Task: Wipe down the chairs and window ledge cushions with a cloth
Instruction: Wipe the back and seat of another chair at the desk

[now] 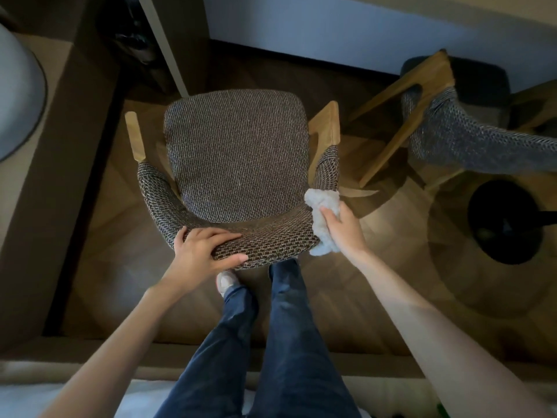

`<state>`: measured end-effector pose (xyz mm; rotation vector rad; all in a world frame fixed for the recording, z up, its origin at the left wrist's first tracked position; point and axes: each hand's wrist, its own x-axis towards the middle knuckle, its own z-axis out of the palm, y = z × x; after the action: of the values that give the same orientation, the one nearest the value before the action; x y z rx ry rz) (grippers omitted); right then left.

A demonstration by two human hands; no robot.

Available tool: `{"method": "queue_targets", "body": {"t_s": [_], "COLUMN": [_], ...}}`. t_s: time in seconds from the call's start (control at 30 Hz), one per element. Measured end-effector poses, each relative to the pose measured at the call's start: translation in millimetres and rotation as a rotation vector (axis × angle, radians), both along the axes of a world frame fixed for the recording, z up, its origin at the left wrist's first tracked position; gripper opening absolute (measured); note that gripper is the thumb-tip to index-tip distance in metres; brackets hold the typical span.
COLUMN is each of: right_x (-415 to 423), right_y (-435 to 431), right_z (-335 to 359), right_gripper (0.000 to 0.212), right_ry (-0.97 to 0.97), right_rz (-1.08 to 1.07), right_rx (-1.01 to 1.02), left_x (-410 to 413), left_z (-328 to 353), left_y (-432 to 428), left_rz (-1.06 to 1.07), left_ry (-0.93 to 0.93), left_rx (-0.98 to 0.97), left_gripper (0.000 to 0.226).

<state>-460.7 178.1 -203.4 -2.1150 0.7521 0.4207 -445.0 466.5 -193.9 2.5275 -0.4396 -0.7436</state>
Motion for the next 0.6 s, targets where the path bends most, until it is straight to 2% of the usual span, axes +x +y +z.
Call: {"method": "queue_targets", "body": {"t_s": [0.1, 0.17, 0.27, 0.37, 0.43, 0.5, 0.6], "right_x": [-31.6, -46.9, -64.3, -75.8, -77.9, -75.4, -63.4], "right_y": [33.4, 58.5, 93.8, 107.1, 90.6, 63.3, 35.3], "right_z": [22.8, 32.0, 36.1, 40.9, 45.2, 48.1, 38.9], "right_gripper": [0.044, 0.046, 0.038, 0.038, 0.039, 0.044, 0.056], "right_ry": [-0.109, -0.173, -0.198, -0.224, -0.297, -0.364, -0.328], "right_rz": [-0.014, 0.025, 0.157, 0.321, 0.39, 0.506, 0.783], "right_rx": [0.034, 0.018, -0.05, -0.014, 0.006, -0.061, -0.252], "left_x": [0.1, -0.5, -0.7, 0.1, -1.5, -6.1, -16.1], "left_z": [-0.6, -1.0, 1.2, 8.5, 11.9, 13.2, 11.3], "left_y": [-0.7, -0.1, 2.6, 8.8, 16.7, 27.4, 41.3], "left_rz": [0.022, 0.038, 0.055, 0.05, 0.13, 0.228, 0.353], "left_ry": [-0.009, -0.012, -0.004, 0.05, 0.067, 0.051, 0.06], "left_rx": [-0.072, -0.097, -0.161, -0.244, -0.274, -0.26, -0.186], "left_gripper": [0.096, 0.078, 0.055, 0.054, 0.046, 0.044, 0.049]}}
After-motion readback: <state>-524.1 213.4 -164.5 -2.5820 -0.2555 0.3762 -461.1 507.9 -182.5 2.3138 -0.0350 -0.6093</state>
